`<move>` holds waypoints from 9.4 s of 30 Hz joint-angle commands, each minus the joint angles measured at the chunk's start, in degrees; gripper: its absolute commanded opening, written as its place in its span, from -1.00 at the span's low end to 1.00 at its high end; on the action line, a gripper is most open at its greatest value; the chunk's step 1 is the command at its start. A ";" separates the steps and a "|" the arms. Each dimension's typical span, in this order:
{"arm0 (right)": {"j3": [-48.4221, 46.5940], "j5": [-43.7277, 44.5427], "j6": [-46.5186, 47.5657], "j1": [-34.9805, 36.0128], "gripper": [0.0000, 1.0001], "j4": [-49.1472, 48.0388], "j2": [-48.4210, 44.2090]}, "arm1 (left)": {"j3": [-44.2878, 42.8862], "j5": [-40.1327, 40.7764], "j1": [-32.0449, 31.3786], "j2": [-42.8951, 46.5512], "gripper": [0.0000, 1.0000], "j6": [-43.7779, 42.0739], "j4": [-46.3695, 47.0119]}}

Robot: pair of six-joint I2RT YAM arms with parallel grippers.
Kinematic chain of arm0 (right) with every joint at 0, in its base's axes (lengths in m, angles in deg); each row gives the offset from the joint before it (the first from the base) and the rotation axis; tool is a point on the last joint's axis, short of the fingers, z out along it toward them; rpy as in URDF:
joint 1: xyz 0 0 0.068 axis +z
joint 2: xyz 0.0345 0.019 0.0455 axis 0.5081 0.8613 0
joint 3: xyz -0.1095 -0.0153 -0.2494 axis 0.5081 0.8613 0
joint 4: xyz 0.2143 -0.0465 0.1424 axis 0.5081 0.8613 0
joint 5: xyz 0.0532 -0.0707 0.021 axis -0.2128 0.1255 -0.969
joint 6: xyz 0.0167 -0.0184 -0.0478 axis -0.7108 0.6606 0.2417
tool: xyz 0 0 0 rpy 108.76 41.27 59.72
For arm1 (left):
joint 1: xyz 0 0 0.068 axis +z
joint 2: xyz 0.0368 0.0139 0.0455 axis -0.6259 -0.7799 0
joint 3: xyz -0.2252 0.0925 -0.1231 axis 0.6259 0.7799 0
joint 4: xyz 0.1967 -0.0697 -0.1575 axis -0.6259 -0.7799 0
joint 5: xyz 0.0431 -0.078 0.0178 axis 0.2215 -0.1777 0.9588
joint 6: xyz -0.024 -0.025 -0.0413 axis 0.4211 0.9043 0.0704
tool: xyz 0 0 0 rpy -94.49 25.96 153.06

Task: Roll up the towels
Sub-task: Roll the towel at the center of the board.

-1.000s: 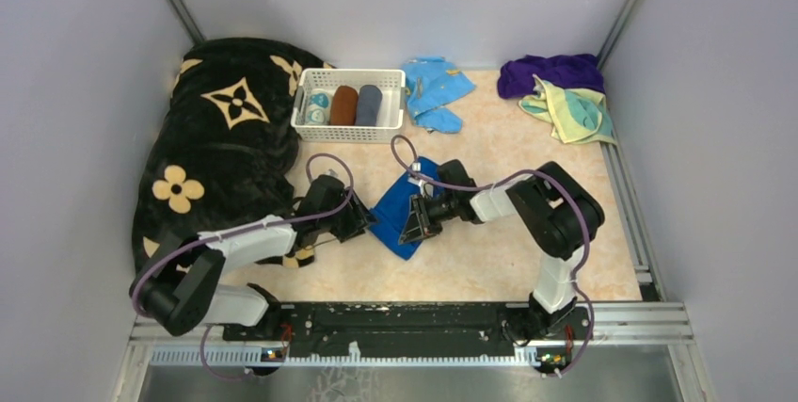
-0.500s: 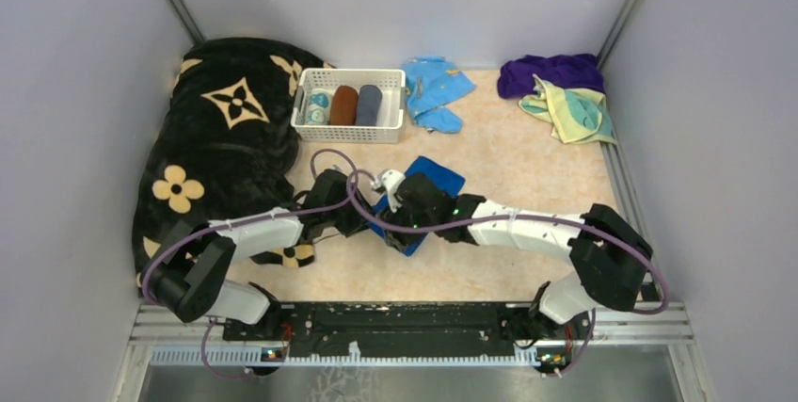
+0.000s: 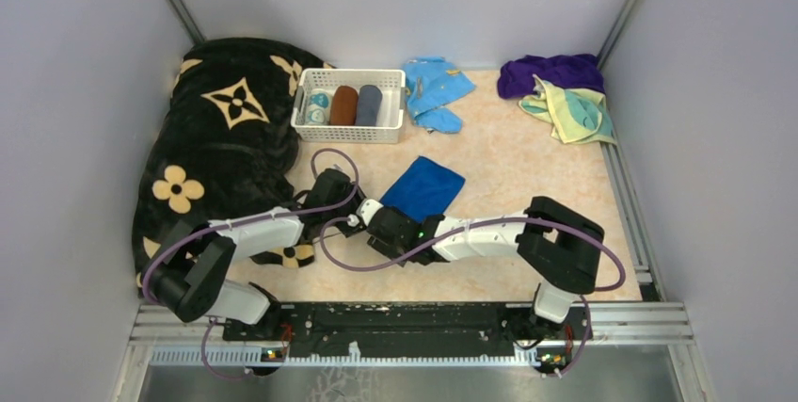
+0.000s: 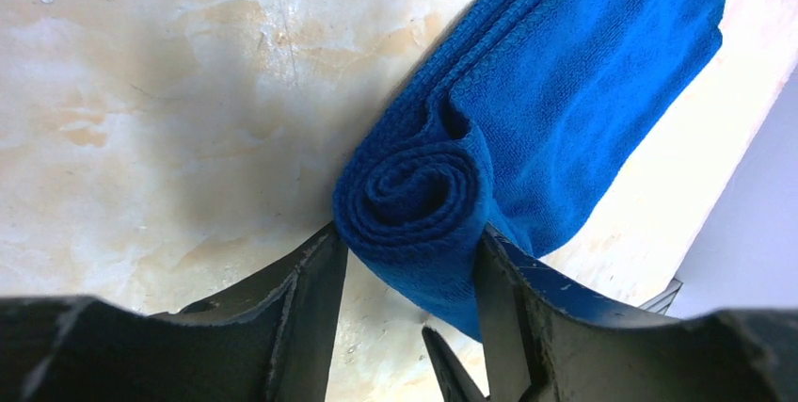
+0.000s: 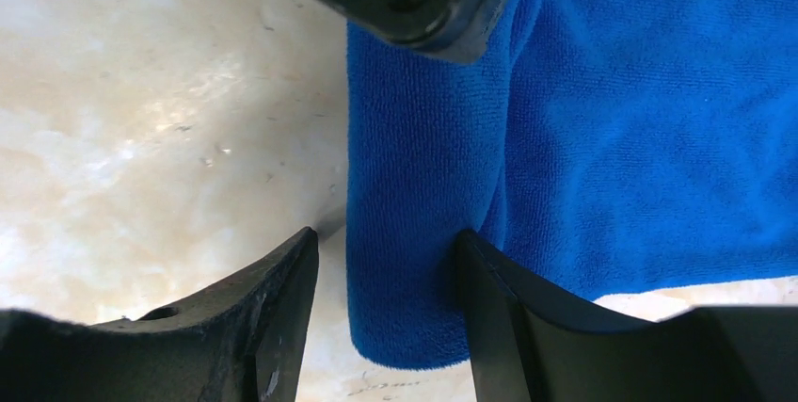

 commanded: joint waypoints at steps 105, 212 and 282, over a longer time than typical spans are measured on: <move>12.87 -73.08 -28.97 -28.60 -0.58 -41.69 10.39 | 7.71 0.91 0.15 17.08 0.79 0.94 -0.09; 18.00 -55.40 -24.97 -32.10 0.25 -26.83 -4.91 | 3.43 0.78 -0.02 0.98 0.24 0.91 -0.18; 24.04 -78.82 -84.87 -34.82 -0.73 -112.77 35.87 | 10.42 -4.27 -3.43 6.72 0.59 6.33 19.42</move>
